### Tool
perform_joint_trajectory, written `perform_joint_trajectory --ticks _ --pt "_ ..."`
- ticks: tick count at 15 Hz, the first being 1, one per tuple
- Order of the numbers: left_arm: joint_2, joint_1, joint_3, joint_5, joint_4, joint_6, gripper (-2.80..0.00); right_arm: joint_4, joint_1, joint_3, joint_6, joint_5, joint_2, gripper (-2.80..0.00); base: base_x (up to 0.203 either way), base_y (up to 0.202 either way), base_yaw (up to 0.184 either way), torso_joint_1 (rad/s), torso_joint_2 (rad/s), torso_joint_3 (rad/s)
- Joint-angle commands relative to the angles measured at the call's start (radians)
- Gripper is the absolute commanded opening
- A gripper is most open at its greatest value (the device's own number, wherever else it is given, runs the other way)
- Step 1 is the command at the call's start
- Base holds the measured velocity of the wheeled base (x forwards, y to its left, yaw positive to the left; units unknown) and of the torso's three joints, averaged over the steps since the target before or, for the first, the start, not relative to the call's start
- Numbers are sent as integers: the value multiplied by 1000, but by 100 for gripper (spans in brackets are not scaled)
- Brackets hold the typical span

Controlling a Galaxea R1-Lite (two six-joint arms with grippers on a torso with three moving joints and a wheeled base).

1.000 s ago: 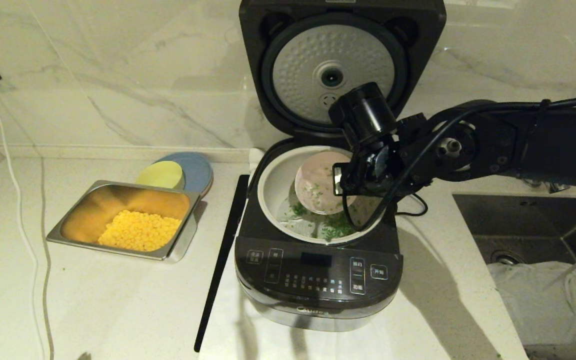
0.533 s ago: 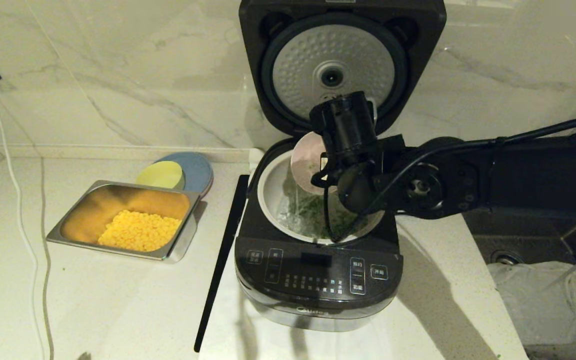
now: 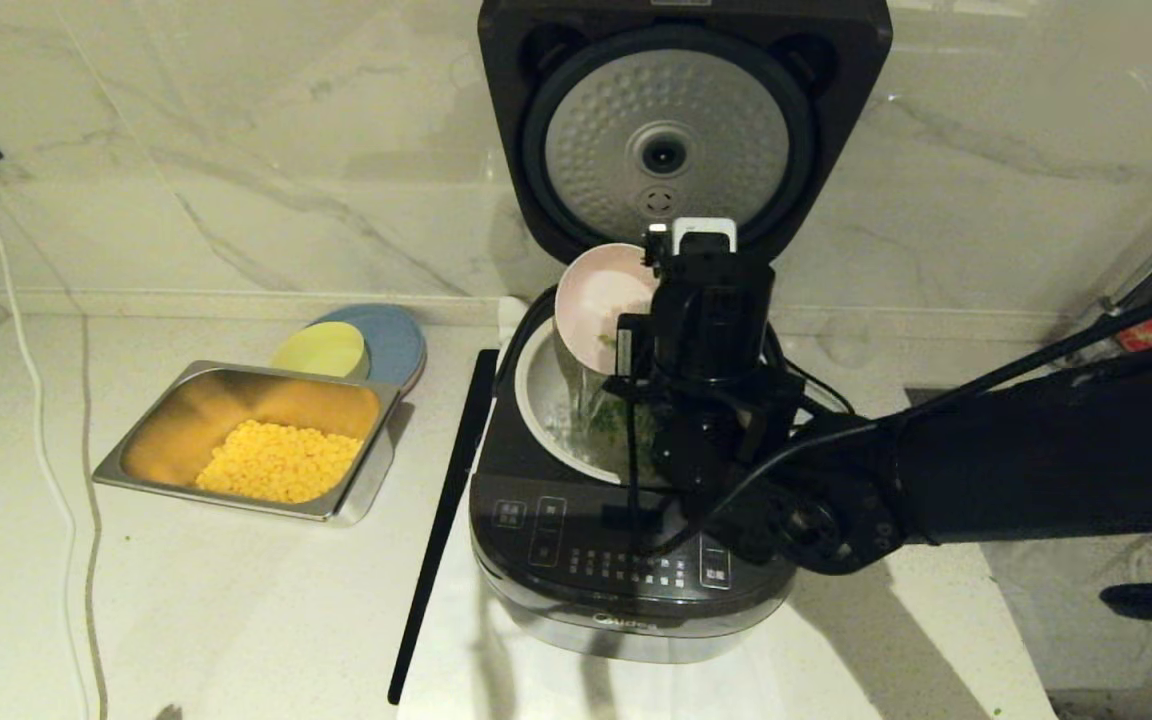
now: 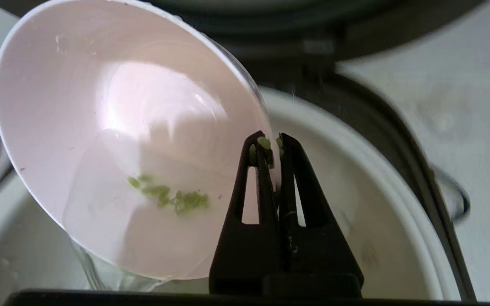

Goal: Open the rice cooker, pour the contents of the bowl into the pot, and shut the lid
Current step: Pour the water from the bowl into the rice cooker

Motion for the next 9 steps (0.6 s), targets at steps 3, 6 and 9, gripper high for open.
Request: perform_joint_trajectory --ticks 3,6,9 --pt "-1 0 9 0 0 -1 -280 -375 8 86 -194 -3 68 -280 0 0 0 0 0 0" --pt "-1 0 9 0 0 -1 -280 -416 29 117 -197 -3 64 -280 0 0 0 0 0 0" --pt "-1 0 9 0 0 1 -280 -531 50 186 -231 3 69 -280 0 0 0 0 0 0"
